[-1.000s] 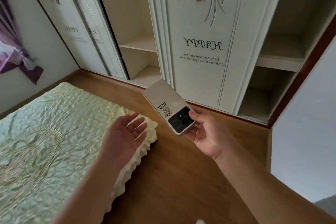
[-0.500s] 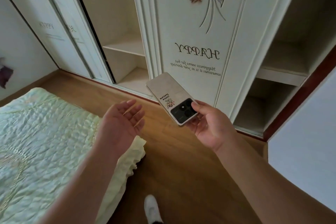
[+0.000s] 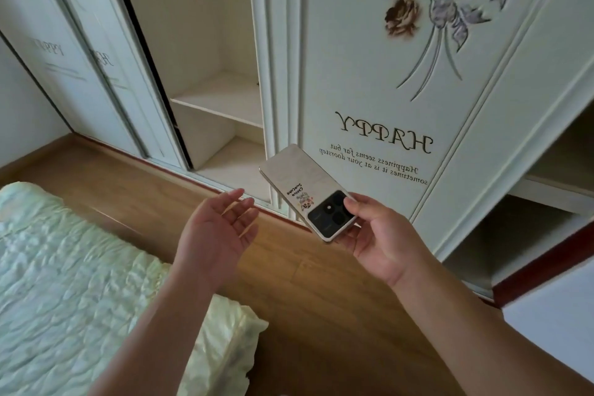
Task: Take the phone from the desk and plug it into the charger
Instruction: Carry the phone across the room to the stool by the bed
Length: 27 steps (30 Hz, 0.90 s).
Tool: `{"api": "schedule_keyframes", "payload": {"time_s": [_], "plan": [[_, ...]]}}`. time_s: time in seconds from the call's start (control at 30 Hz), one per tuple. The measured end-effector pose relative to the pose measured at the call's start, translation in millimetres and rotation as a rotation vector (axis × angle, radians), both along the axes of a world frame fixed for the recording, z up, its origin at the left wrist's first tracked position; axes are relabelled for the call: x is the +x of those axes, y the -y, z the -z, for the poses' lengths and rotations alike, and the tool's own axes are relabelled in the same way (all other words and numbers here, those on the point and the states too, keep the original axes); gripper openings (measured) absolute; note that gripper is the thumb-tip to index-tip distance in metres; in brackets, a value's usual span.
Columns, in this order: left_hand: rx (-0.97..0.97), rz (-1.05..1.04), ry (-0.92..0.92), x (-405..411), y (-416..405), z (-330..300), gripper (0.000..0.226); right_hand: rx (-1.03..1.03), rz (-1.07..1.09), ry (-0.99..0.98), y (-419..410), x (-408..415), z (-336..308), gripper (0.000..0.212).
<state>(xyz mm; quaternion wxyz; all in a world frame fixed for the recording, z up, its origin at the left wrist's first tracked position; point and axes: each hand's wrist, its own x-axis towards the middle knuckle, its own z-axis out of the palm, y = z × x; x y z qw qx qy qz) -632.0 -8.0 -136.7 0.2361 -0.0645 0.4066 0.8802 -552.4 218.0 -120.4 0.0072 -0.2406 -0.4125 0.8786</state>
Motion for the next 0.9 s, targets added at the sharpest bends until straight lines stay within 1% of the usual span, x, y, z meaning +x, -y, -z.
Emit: {"api": "schedule_keyframes", "payload": {"time_s": [0.17, 0.27, 0.4, 0.57, 0.7, 0.8, 0.83, 0.9], "plan": [[0.002, -0.014, -0.020, -63, 9, -4, 0.038, -0.025, -0.013, 0.001, 12, -67, -6, 0.014], [0.016, -0.021, -0.022, -90, 14, -1, 0.036, -0.027, -0.041, 0.004, 16, -103, -6, 0.017], [0.012, -0.057, -0.017, -125, 14, 2, 0.037, -0.043, -0.084, 0.004, 15, -146, -1, 0.015], [-0.023, -0.091, -0.005, -175, 6, 10, 0.037, -0.063, -0.144, -0.001, 2, -208, 12, 0.034], [-0.046, -0.157, 0.009, -224, -9, 15, 0.036, -0.084, -0.217, -0.004, -16, -272, 19, 0.033], [-0.065, -0.210, 0.021, -264, -27, 14, 0.033, -0.096, -0.289, -0.019, -33, -324, 17, 0.047], [-0.067, -0.223, 0.022, -277, -34, 12, 0.033, -0.099, -0.308, -0.020, -39, -341, 16, 0.048], [-0.076, -0.245, 0.016, -304, -46, 8, 0.032, -0.111, -0.341, -0.028, -53, -374, 13, 0.041]]}}
